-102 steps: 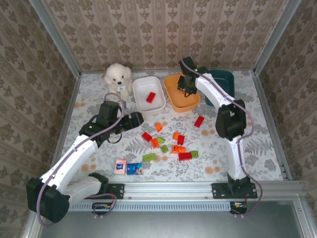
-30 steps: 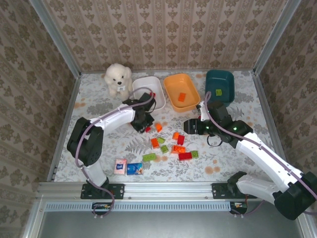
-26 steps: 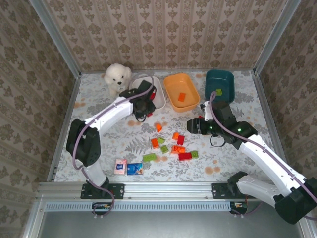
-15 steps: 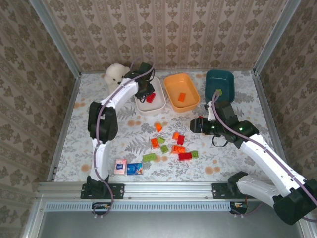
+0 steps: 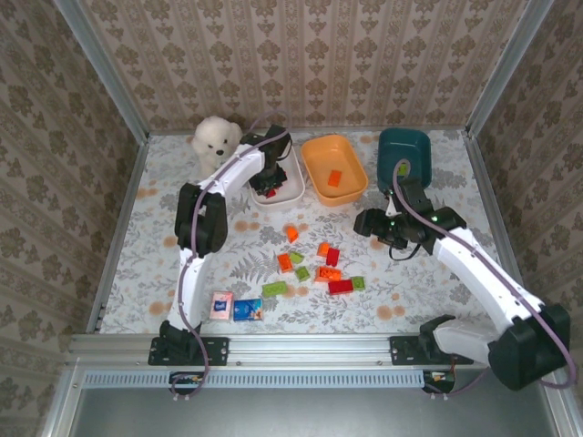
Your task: Sort the legos into containers by color
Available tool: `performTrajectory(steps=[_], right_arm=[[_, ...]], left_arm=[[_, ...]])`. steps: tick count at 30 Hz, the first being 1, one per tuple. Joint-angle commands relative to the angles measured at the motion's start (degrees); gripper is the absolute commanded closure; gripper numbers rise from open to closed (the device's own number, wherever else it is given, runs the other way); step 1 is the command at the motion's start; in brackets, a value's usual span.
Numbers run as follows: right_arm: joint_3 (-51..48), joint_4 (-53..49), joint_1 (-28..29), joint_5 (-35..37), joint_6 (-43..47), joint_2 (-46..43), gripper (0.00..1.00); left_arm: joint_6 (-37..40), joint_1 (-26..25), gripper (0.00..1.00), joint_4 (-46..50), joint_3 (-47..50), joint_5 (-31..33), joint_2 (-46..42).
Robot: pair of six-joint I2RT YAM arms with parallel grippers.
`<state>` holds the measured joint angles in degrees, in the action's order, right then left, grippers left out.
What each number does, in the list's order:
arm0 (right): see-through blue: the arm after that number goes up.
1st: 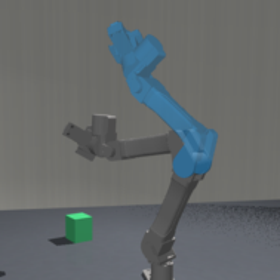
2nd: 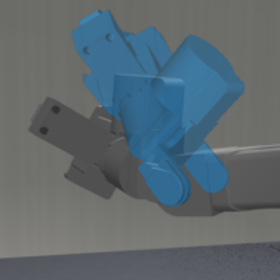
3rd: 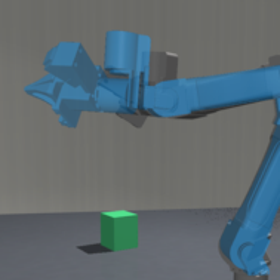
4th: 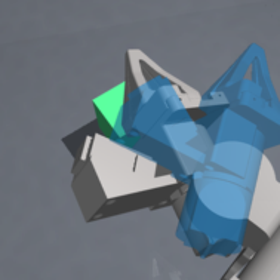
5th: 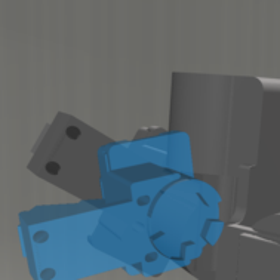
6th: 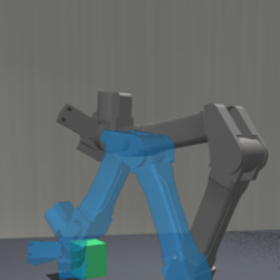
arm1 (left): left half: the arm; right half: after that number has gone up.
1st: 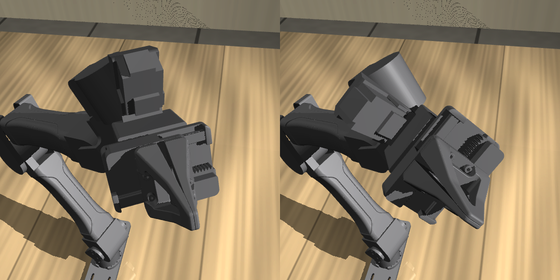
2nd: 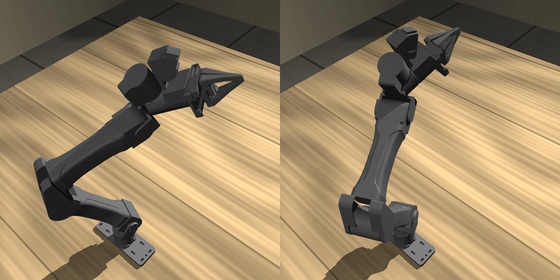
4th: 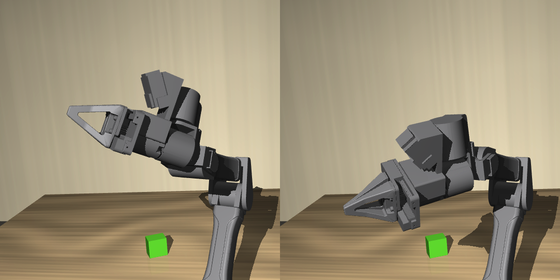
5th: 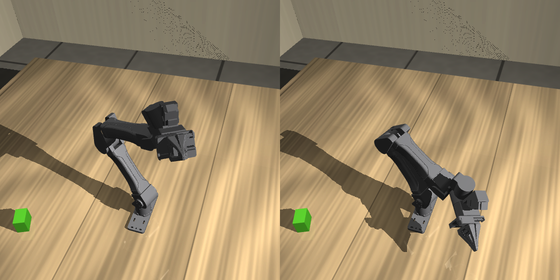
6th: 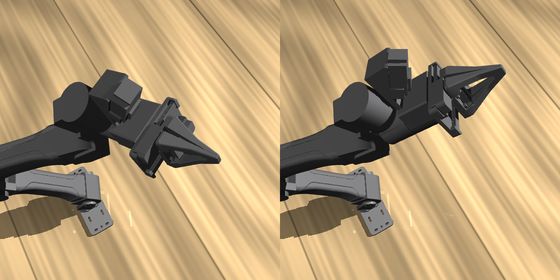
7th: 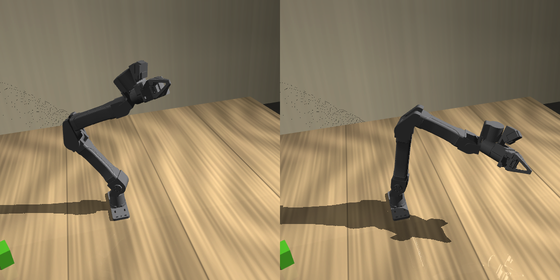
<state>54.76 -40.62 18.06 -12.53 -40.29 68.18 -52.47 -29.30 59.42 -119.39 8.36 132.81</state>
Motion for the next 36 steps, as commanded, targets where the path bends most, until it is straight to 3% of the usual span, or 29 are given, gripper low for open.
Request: performTrajectory(steps=[1, 5, 11, 15, 21, 25, 32, 36], right_arm=[[0.4, -7.6, -1.8, -5.5, -11.8, 5.2, 0.32], [-3.1, -4.8, -0.6, -8.9, -25.0, 6.5, 0.33], [-6.2, -7.4, 3.6, -3.4, -38.7, 5.1, 0.31], [-12.4, -1.0, 6.1, -3.3, -48.4, 3.5, 0.28], [-17.1, 4.4, 7.4, -3.0, -55.2, 4.3, 0.27], [-18.1, 6.7, 8.5, -3.3, -58.2, 5.7, 0.29], [-19.6, 12.9, 9.4, -4.9, -62.3, 9.6, 0.36], [-18.5, 12.5, 9.6, -3.9, -62.1, 10.9, 0.43]], left_arm=[[-1.3, -0.4, 0.7, 2.9, -0.4, -0.3, 0.3], [-1.5, -0.5, 0.61, 2.2, 0.8, -1.7, -0.1], [-0.4, -0.4, 0.52, 1.7, 0.7, -2.2, -1.5], [0.8, -0.4, 0.49, 1.3, 0.5, -2.4, -3.4], [4.9, -1.2, 0.43, -3.3, 3.2, -4.0, -10.9], [10.1, -2.7, 0.41, -11.2, 11.2, -6.7, -19.8], [15.5, -4.8, 0.4, -28.5, 33.9, -15.4, -37.3], [16.8, -5.5, 0.4, -32.1, 42.7, -18.7, -44.7]])
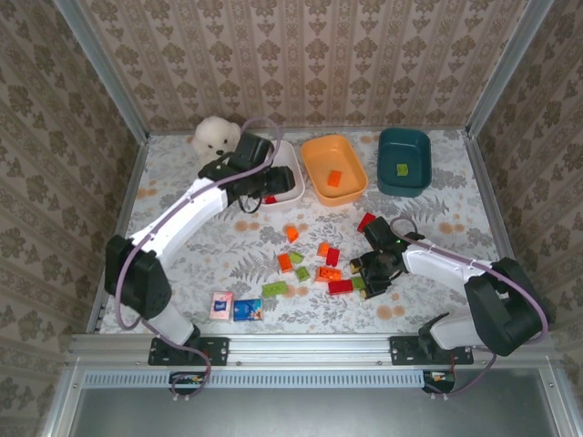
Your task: Sort the legos into containers by color
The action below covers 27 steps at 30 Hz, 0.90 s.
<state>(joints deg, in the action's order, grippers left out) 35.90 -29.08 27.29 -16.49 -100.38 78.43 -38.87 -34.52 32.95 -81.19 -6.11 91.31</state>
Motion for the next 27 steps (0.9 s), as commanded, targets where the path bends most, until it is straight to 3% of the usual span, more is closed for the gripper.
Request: performTrajectory(steps=[1, 7, 10, 13, 19, 22, 27], right_arm=[[0.3, 1.2, 0.4, 0.4, -2.2, 0.8, 0.47], [2.1, 0.4, -0.1, 1.8, -0.5, 2.3, 0.7], [7.5, -5.8, -2.5, 5.7, 6.9, 0.0, 0.72], [18.0, -14.1, -7.4, 12.1, 21.3, -0.6, 0.73], [37.1, -20.0, -17.7, 22.4, 46.9, 6.1, 0.73], [44.8, -19.1, -20.9, 23.4, 55.6, 12.7, 0.74], [55.9, -18.5, -25.4, 17.1, 62.6, 26.6, 0.73]], left_arm=[[3.1, -0.4, 0.4, -5.7, 6.3, -4.5, -4.7], [3.2, -2.0, 0.41, -5.6, 14.5, -5.0, -11.5], [4.1, -2.4, 0.38, -6.6, 19.2, -8.0, -13.0], [4.9, -3.4, 0.38, -7.6, 23.8, -10.8, -13.6], [3.5, -6.3, 0.38, -8.7, 27.9, -8.8, -16.8], [2.3, -6.8, 0.38, -10.1, 28.6, -7.9, -17.5], [1.6, -7.8, 0.38, -10.4, 29.5, -5.5, -17.7]])
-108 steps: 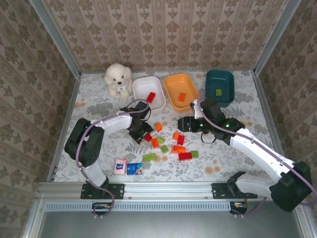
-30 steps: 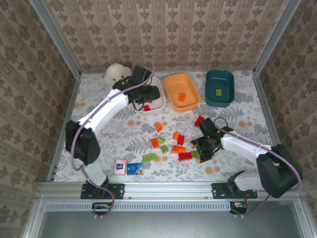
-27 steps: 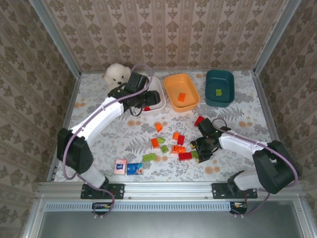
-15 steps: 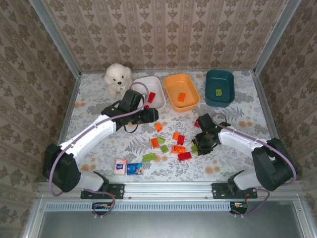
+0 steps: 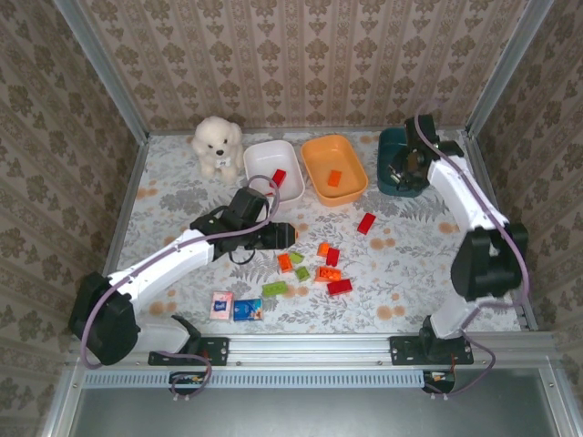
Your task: Sort the legos into containers by color
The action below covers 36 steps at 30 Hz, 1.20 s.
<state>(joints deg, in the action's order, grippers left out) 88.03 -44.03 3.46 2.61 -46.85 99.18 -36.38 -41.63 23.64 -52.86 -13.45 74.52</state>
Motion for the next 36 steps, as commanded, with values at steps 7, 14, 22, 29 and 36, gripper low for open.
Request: performTrajectory(steps=[7, 14, 22, 29, 36], right_arm=[[14.8, -6.5, -4.3, -3.9, 13.8, 19.9, 0.74], [21.7, -7.8, -5.7, -7.7, 14.5, 26.9, 0.73], [24.4, -9.0, -5.6, -10.3, 14.3, 30.9, 0.72], [26.4, -11.0, -5.6, -9.8, 14.3, 32.7, 0.54], [29.5, -10.8, -5.6, -9.0, 14.9, 27.3, 0.38]], left_arm=[[-2.7, -1.1, 0.38, 0.1, 3.4, 5.2, -3.9], [-4.9, -1.4, 0.38, 1.6, 4.4, 7.7, -6.9], [-6.2, -1.6, 0.38, 2.4, 5.0, 8.9, -7.7], [-6.3, -1.5, 0.37, 2.7, 5.0, 8.9, -6.7], [-4.9, -1.5, 0.37, 3.2, 4.0, 7.7, -5.1]])
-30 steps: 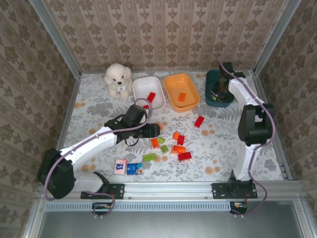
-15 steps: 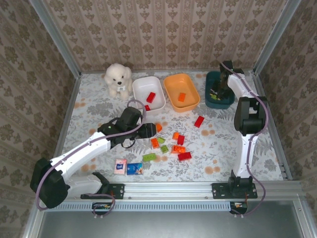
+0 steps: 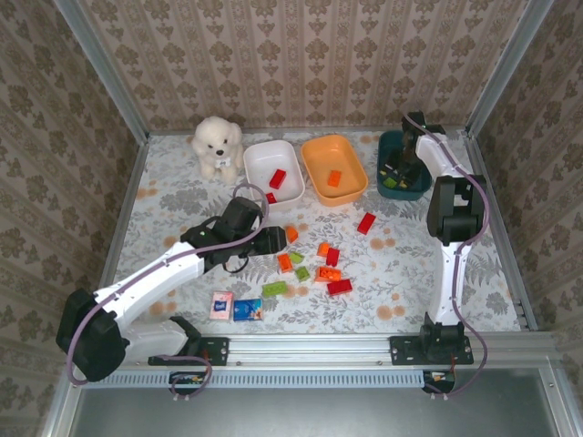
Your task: Sort the legos into containers by color
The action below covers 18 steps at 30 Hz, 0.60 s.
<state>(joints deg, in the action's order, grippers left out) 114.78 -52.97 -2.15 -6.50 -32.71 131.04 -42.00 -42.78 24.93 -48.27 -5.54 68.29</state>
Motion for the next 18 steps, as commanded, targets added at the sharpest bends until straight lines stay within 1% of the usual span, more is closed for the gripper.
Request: performTrajectory(steps=[1, 4, 8, 10, 14, 16, 18], right_arm=[[3.3, -1.9, 0.1, 0.2, 0.6, -6.0, 0.38], [2.0, 0.7, 0.9, 0.8, 0.1, -12.8, 0.4], [-6.5, 8.7, 4.7, 2.9, 1.4, -26.1, 0.43], [-14.5, 15.0, 8.2, 5.1, 3.2, -34.0, 0.44], [-33.5, 29.3, 15.5, 6.7, 5.6, -50.7, 0.39], [-41.0, 31.9, 17.8, 4.0, 4.8, -57.1, 0.36], [-46.9, 31.5, 21.1, 1.8, 5.5, -61.4, 0.35]], left_arm=[[1.1, -0.3, 0.37, 2.0, -0.9, -0.6, 1.7], [2.2, -0.5, 0.37, 2.1, -2.3, -1.9, 3.6], [3.5, -0.5, 0.38, 3.1, -4.1, -2.5, 6.4], [3.9, -0.5, 0.38, 3.5, -4.9, -2.1, 7.5], [4.1, -0.5, 0.37, 4.4, -7.2, -1.3, 10.3], [3.9, -0.5, 0.37, 4.8, -8.6, -1.7, 12.3], [3.4, -0.6, 0.37, 5.2, -10.0, -2.1, 14.6]])
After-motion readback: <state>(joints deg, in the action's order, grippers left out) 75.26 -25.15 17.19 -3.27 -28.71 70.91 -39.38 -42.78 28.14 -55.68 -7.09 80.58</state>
